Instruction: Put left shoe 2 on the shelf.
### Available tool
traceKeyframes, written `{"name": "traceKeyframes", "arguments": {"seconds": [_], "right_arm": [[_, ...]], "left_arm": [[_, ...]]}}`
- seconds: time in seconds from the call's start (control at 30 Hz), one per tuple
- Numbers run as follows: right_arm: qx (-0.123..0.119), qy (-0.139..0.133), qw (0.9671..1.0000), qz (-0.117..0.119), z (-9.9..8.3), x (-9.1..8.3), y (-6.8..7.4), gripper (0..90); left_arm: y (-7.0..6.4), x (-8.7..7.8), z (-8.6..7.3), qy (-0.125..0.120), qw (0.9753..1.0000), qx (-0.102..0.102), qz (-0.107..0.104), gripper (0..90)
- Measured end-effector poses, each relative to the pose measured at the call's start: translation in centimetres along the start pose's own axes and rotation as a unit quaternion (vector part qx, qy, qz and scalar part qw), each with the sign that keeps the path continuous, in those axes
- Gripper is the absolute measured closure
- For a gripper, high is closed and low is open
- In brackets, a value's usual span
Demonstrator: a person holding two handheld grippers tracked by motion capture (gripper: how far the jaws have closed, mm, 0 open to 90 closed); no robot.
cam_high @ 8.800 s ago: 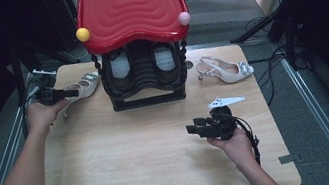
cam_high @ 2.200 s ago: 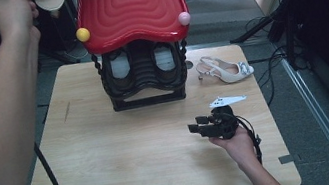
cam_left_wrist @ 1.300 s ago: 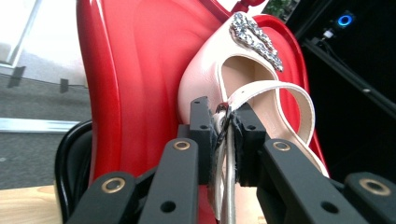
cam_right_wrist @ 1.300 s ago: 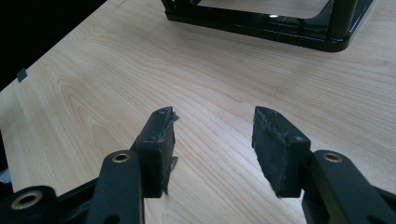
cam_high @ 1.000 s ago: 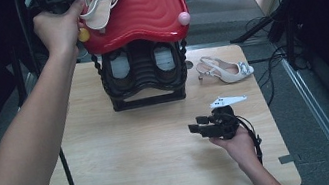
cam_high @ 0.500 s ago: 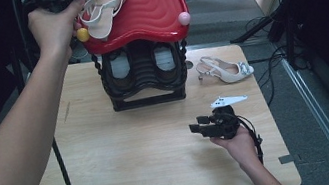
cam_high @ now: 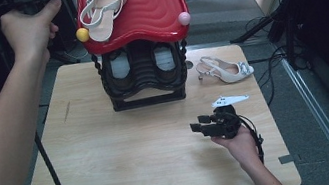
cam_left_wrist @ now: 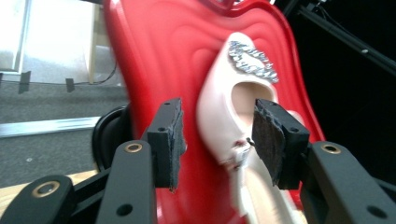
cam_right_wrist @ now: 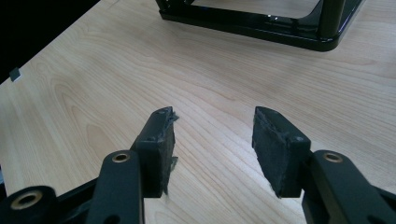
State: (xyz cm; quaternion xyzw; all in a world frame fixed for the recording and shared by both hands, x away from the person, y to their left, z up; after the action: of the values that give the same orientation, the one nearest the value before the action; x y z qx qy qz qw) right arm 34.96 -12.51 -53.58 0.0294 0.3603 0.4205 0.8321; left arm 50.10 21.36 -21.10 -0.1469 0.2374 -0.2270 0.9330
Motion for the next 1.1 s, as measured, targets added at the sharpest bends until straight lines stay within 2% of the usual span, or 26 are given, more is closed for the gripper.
{"name": "traceKeyframes", "arguments": {"seconds": [0.13, 0.37, 0.43, 0.57, 0.63, 0.73, 0.87, 0.97, 1.0, 1.1], "right_arm": [[0.004, 0.0, 1.0, -0.001, 0.0, 0.0, -0.2, 50.1], [0.006, 0.001, 1.0, -0.003, 0.0, -0.1, -0.3, 50.1], [0.004, 0.0, 1.0, -0.004, 0.0, -0.1, -0.3, 50.1], [0.005, 0.001, 1.0, -0.005, 0.0, -0.2, -0.3, 50.1], [0.005, 0.002, 1.0, -0.005, 0.0, -0.1, -0.3, 50.1], [0.004, 0.001, 1.0, -0.005, 0.0, -0.1, -0.3, 50.1], [0.004, 0.0, 1.0, -0.006, 0.0, -0.1, -0.4, 50.1], [0.002, -0.002, 1.0, -0.007, 0.1, -0.1, -0.5, 50.1], [0.002, -0.003, 1.0, -0.007, 0.1, -0.1, -0.5, 50.1], [0.003, -0.005, 0.9999, -0.009, 0.1, -0.3, -0.7, 50.1]], "left_arm": [[1.8, -0.4, -1.0, 0.007, 0.9999, -0.006, 0.009, 52.7], [3.9, -0.6, -3.6, 0.022, 0.9997, 0.008, 0.012, 51.5], [4.3, -0.7, -4.2, 0.02, 0.9996, 0.012, 0.013, 51.4], [5.6, -0.7, -6.0, 0.021, 0.9997, 0.0, 0.011, 51.2], [6.1, -0.6, -6.8, 0.011, 0.9998, 0.001, 0.016, 51.8], [6.9, 0.1, -8.8, 0.027, 0.9995, -0.007, 0.013, 52.6], [7.5, 0.9, -10.8, 0.031, 0.9994, -0.011, 0.009, 52.4], [7.4, 1.1, -12.1, 0.032, 0.9991, -0.028, -0.003, 52.4], [7.4, 1.1, -12.5, 0.026, 0.9994, -0.024, -0.001, 52.8], [7.3, 1.2, -14.2, 0.036, 0.9991, -0.021, -0.006, 52.6]]}}
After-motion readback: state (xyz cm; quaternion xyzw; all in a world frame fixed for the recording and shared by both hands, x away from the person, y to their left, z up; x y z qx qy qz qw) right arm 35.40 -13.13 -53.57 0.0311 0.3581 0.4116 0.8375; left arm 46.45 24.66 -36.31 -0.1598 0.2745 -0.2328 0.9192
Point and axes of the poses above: each handheld gripper's, and its own axes: x roughly forward along the jaws, z roughly out of its top, y roughly to its left, the point moved 9 cm from there along x, roughly forward along the jaws, and after that the axes turned 2 degrees about z, right-handed, at the moved point
